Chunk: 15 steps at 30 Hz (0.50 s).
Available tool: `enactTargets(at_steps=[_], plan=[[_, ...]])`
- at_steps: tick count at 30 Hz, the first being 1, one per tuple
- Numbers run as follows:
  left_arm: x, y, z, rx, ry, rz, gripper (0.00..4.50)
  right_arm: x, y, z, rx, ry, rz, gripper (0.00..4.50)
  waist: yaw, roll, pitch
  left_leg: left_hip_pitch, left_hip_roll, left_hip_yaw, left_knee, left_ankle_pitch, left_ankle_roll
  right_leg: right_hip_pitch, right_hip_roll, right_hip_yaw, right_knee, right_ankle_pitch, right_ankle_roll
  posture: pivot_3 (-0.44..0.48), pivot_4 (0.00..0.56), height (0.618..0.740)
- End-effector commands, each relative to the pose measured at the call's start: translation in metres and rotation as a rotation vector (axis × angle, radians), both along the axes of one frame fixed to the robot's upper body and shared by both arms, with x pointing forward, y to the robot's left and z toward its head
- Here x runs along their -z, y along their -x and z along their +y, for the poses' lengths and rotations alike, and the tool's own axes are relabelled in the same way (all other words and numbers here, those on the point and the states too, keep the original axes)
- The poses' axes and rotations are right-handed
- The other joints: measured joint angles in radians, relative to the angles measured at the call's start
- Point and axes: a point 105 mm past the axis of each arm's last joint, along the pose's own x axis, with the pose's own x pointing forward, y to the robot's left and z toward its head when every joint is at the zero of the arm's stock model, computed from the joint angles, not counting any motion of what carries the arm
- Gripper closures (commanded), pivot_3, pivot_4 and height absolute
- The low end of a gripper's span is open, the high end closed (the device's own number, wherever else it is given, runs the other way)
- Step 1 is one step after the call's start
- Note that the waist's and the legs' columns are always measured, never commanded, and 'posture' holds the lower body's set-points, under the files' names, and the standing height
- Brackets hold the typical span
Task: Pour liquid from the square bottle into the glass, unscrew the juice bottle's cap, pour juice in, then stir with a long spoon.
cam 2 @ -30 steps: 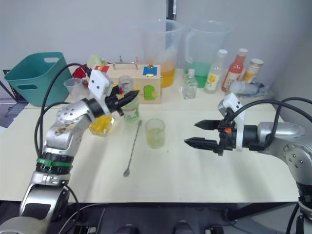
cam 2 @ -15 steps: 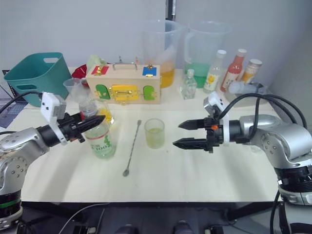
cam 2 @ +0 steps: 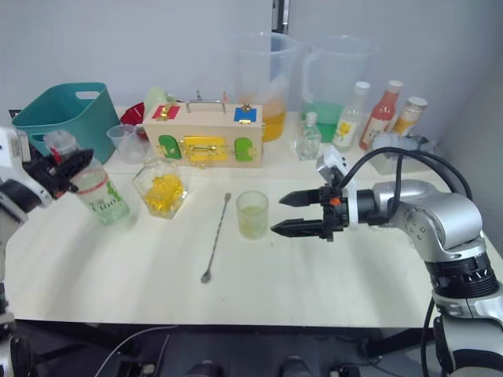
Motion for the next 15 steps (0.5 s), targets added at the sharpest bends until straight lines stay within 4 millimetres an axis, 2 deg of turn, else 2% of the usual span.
enactTargets(at_steps=[1,5,8,15], plan=[[-0.013,-0.01,0.008,-0.051,-0.054,-0.053,3.21,-0.015,0.003,-0.005,0.019,-0.015,-0.066,0.02,0.0,0.0,0.0,0.0,0.0,0.0,0.0,0.0,0.0,0.0,0.0,0.0,0.0,0.0,0.0,0.0,0.15,0.731],[-0.012,-0.029,0.009,-0.069,-0.071,-0.038,3.21,-0.016,0.005,-0.007,0.039,-0.017,-0.072,0.02,0.0,0.0,0.0,-0.001,0.0,0.0,-0.001,0.0,0.0,-0.002,0.0,0.0,0.001,0.0,0.0,0.0,0.15,0.731],[-0.003,-0.042,0.015,-0.114,-0.059,0.008,3.21,-0.016,0.006,-0.009,0.061,-0.021,-0.079,0.02,0.0,0.0,0.0,-0.002,0.0,0.0,-0.001,0.0,0.0,-0.002,0.0,0.0,0.0,0.0,0.0,0.0,0.15,0.731],[0.005,-0.049,0.021,-0.137,-0.043,0.035,3.21,-0.016,0.007,-0.014,0.098,-0.023,-0.086,0.02,-0.008,0.0,0.0,-0.002,0.0,0.0,0.0,0.0,0.0,-0.002,0.0,0.0,0.007,0.0,0.0,0.0,0.15,0.731]])
